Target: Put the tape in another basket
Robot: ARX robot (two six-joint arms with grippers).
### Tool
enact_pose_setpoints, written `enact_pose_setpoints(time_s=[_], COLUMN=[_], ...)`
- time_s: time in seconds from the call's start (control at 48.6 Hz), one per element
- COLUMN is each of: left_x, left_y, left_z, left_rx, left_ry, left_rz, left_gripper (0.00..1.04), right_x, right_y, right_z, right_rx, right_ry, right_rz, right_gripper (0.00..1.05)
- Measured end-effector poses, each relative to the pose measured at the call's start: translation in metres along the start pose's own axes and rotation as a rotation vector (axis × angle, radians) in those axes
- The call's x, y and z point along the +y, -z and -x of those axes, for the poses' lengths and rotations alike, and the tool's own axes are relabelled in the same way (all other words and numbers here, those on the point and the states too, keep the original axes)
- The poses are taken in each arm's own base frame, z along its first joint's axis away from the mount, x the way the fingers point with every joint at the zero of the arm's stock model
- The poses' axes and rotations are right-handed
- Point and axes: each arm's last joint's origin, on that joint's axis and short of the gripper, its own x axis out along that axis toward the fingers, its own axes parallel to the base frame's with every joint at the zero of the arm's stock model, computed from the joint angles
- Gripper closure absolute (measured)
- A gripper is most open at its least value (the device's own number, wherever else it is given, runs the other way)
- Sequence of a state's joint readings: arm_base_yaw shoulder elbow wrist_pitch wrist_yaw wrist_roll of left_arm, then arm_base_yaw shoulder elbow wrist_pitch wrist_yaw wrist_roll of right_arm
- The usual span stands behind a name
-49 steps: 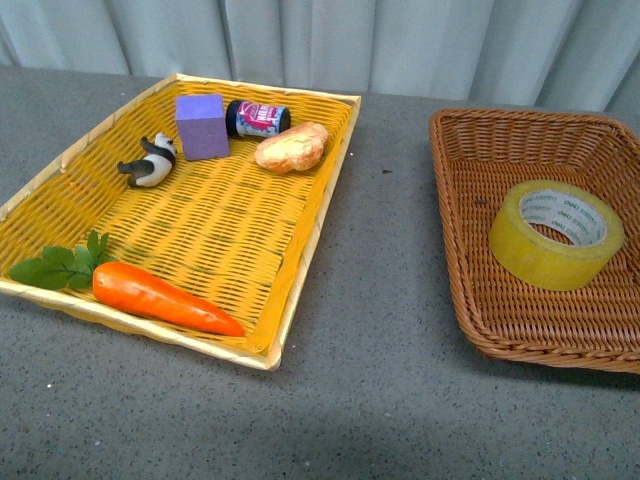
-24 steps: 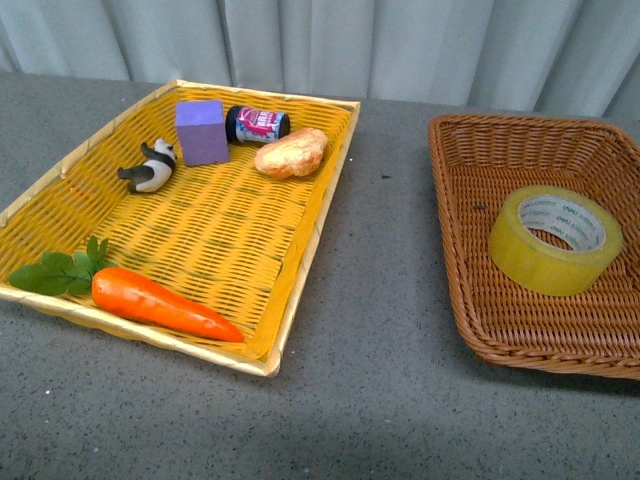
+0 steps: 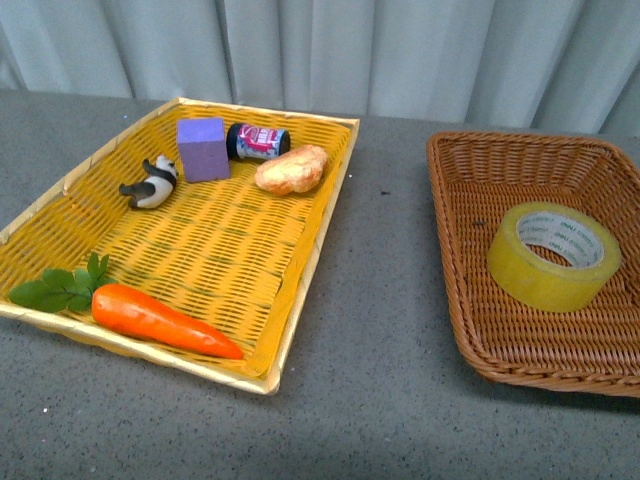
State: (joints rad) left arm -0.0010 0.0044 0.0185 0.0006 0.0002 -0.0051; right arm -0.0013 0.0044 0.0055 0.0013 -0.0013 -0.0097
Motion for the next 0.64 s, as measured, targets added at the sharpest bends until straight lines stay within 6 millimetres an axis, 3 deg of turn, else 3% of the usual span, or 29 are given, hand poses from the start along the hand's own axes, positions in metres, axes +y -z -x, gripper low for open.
enact_pose_setpoints(time_s=[0.638], left_x=[0.0000], left_y=[0.0000], left_z=[0.0000], left_rx=[0.000], left_ry=[0.000], left_rz=[0.000], left_gripper=[0.06], right_x=[0.0000], right_y=[0.0000], right_z=[0.0000], right_rx=[0.000], right_ry=[0.000], right_rz=[0.000], right_gripper=[0.09])
